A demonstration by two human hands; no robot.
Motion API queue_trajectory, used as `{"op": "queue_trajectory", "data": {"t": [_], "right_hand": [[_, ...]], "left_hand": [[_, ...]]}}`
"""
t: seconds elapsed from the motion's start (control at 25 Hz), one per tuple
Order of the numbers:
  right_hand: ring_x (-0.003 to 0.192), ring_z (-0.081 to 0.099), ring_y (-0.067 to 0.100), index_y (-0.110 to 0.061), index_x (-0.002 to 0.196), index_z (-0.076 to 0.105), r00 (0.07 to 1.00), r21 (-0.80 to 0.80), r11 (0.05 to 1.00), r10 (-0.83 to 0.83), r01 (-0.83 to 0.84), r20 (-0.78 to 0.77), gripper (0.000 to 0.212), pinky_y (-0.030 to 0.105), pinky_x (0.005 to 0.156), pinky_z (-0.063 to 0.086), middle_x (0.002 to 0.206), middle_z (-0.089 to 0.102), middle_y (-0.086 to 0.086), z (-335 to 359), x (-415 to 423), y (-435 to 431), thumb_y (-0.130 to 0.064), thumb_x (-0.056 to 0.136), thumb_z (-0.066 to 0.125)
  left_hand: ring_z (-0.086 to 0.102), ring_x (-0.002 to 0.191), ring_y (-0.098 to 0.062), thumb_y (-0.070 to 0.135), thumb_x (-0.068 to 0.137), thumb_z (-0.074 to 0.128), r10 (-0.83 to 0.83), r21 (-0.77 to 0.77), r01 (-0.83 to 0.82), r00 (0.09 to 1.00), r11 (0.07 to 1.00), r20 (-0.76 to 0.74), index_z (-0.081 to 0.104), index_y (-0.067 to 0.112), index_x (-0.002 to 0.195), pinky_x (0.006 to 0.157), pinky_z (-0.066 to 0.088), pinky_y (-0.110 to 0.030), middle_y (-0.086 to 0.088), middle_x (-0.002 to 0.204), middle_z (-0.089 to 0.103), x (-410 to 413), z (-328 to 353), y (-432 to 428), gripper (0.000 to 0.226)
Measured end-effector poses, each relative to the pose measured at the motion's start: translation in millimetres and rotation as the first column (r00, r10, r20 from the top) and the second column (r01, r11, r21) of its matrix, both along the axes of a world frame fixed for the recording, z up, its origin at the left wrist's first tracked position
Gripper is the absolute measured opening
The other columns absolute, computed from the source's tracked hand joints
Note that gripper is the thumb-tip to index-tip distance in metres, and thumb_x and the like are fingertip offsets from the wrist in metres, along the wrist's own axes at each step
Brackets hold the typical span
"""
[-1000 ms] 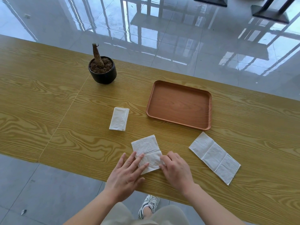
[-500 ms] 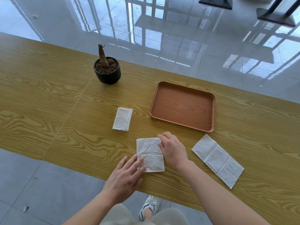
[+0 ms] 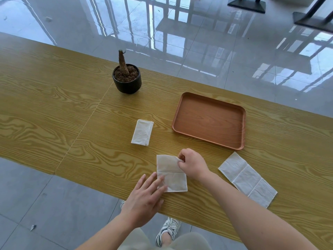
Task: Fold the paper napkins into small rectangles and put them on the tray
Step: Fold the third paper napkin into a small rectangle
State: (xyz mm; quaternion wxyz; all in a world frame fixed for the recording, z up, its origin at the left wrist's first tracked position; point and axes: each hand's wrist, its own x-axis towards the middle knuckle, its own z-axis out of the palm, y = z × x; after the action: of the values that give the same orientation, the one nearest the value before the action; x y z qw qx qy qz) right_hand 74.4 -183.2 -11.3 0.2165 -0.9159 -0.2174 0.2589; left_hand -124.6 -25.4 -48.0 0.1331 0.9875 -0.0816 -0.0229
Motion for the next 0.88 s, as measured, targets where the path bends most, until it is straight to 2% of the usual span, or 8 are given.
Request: {"op": "queue_trajectory", "data": {"t": [0.08,0.2,0.28,0.36,0.44,0.56,0.76,0.88], "right_hand": [[0.08,0.054,0.012,-0.024,0.085,0.061,0.999,0.067,0.997,-0.029,0.03,-0.015,0.005,0.026,0.063,0.039,0.082,0.058,-0.013,4,-4,-5,-0.021,0.084,0.065],[0.074,0.051,0.005,-0.026,0.08,0.062,1.0,0.143,0.989,-0.024,0.023,0.002,0.011,0.024,0.06,0.04,0.074,0.058,-0.017,10,-15,-17,-0.018,0.082,0.069],[0.08,0.05,0.007,-0.023,0.081,0.064,0.999,0.157,0.987,0.021,-0.028,0.045,0.011,0.027,0.066,0.045,0.081,0.061,-0.014,12,-25,-25,-0.013,0.084,0.068],[0.086,0.05,0.011,-0.022,0.082,0.066,0.995,0.147,0.987,0.052,-0.065,0.088,0.012,0.029,0.071,0.047,0.086,0.063,-0.011,12,-32,-31,-0.01,0.085,0.067],[0.088,0.05,0.012,-0.022,0.083,0.068,0.99,0.136,0.986,0.078,-0.094,0.118,0.012,0.027,0.073,0.047,0.091,0.063,-0.011,11,-39,-35,-0.01,0.085,0.067],[0.092,0.048,0.011,-0.022,0.086,0.069,0.982,0.124,0.984,0.11,-0.13,0.156,0.01,0.028,0.074,0.049,0.096,0.06,-0.012,9,-48,-40,-0.012,0.086,0.068],[0.097,0.048,0.012,-0.022,0.088,0.069,0.968,0.11,0.981,0.137,-0.163,0.21,0.006,0.031,0.072,0.053,0.101,0.058,-0.011,2,-62,-45,-0.016,0.086,0.07],[0.099,0.047,0.012,-0.022,0.088,0.068,0.958,0.081,0.978,0.172,-0.194,0.228,0.009,0.03,0.07,0.052,0.102,0.057,-0.011,-3,-68,-51,-0.015,0.083,0.067]], "left_hand": [[0.042,0.139,-0.023,0.038,0.094,0.053,0.114,-0.195,-0.105,0.993,0.975,0.035,0.057,0.027,0.125,0.11,0.038,-0.048,0.0,0.144,0.052,4,4,-2,0.033],[0.053,0.113,-0.015,0.032,0.088,0.069,0.478,-0.519,-0.425,0.877,0.741,-0.035,0.053,0.019,0.13,0.086,0.055,-0.038,0.002,0.128,0.049,26,18,-1,0.047],[0.051,0.11,-0.011,0.026,0.082,0.078,0.559,-0.536,-0.52,0.823,0.665,-0.105,0.047,0.022,0.139,0.085,0.052,-0.031,0.005,0.128,0.048,42,25,1,0.065],[0.052,0.109,-0.012,0.021,0.079,0.081,0.489,-0.448,-0.465,0.87,0.764,-0.069,0.057,0.026,0.133,0.083,0.052,-0.032,0.007,0.124,0.055,52,29,1,0.06],[0.059,0.101,-0.02,0.011,0.072,0.084,0.393,-0.337,-0.367,0.919,0.867,0.011,0.072,0.023,0.109,0.072,0.054,-0.034,0.003,0.111,0.064,52,30,-1,0.04],[0.065,0.087,-0.028,-0.001,0.061,0.084,0.27,-0.196,-0.241,0.953,0.95,0.135,0.073,0.018,0.078,0.059,0.053,-0.037,-0.004,0.094,0.069,41,24,-3,0.027],[0.065,0.088,-0.028,0.007,0.07,0.077,0.106,-0.054,-0.1,0.984,0.994,0.14,0.066,0.017,0.074,0.061,0.049,-0.037,-0.005,0.096,0.068,24,17,-2,0.015],[0.063,0.092,-0.027,0.011,0.067,0.067,0.073,-0.057,-0.067,0.99,0.996,0.116,0.064,0.016,0.074,0.071,0.048,-0.037,-0.004,0.096,0.066,19,15,-2,0.009]]}}
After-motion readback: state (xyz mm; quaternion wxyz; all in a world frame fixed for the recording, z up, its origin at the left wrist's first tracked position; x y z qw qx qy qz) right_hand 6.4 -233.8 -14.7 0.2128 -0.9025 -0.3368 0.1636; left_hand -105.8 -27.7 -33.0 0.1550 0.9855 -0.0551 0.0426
